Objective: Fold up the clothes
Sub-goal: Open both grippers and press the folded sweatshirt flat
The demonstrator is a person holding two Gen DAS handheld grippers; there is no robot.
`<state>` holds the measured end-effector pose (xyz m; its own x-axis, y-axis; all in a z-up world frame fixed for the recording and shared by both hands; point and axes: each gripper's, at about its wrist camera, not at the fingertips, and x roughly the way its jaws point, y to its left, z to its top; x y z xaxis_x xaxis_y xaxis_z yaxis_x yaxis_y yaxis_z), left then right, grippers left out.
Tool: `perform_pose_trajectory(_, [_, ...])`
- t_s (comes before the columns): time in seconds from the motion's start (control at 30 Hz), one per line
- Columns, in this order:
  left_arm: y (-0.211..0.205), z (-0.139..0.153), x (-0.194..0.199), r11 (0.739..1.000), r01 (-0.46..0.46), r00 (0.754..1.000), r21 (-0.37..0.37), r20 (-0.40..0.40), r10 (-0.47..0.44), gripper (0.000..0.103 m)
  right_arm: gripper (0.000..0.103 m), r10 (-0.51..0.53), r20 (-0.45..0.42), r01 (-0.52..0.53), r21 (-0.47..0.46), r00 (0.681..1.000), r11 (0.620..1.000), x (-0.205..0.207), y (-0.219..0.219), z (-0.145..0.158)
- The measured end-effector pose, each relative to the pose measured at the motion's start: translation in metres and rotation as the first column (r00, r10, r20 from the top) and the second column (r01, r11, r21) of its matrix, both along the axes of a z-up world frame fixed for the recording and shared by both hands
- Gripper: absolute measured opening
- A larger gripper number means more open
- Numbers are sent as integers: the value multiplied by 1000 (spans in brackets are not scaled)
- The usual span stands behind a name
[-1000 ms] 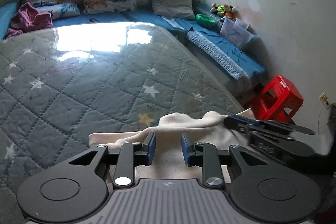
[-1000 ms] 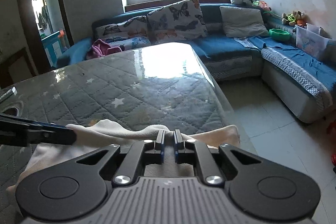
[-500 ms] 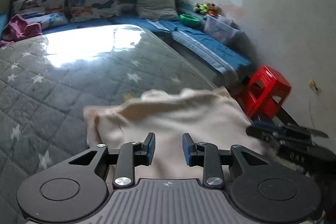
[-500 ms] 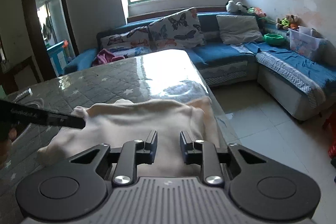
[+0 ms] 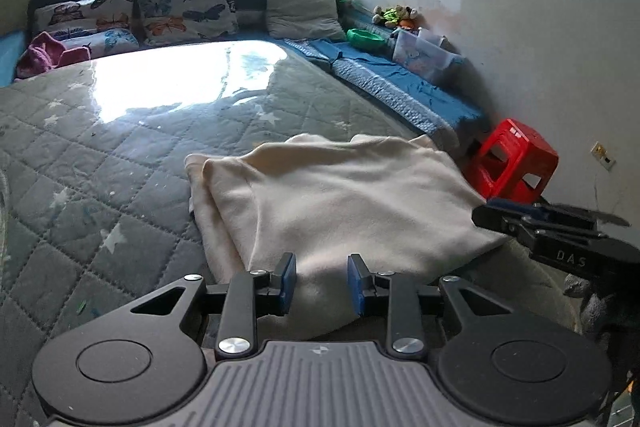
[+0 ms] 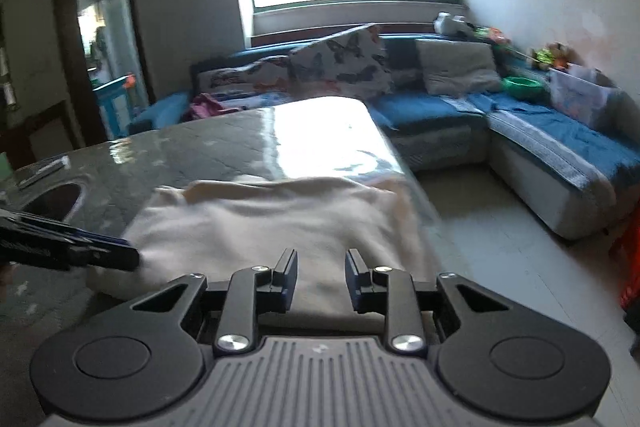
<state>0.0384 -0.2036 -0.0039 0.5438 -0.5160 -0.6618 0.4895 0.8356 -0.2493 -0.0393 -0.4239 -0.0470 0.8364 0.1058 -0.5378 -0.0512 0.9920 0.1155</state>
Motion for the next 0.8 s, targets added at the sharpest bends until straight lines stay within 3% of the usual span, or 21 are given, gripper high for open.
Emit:
perform_pose_trajectory(0.13, [3, -2, -3, 1000, 0, 1000, 1, 3, 0, 31, 26, 54, -17, -55, -7, 998, 998, 9, 19, -8])
perform_pose_trajectory(0.3, [9, 1, -7, 1000, -15, 1000, -18, -7, 15, 32, 27, 84, -20, -86, -79, 996, 993, 7, 37, -12])
perform_pose_trajectory(0.4, [10, 2, -9, 999, -22, 1000, -29, -6, 22, 34, 33, 107, -6, -107, -62, 994, 992, 6, 44, -7])
perform_pose_trajectory(0.6, [15, 0, -13, 999, -33, 999, -26, -22, 32, 35, 36, 150, -24, -152, -103, 988, 983, 10, 69, -15])
perform_pose_trajectory(0.8, [25, 3, -17, 997, -64, 998, -39, -29, 63, 38, 39, 173, 1, -172, -76, 985, 982, 9, 79, -8])
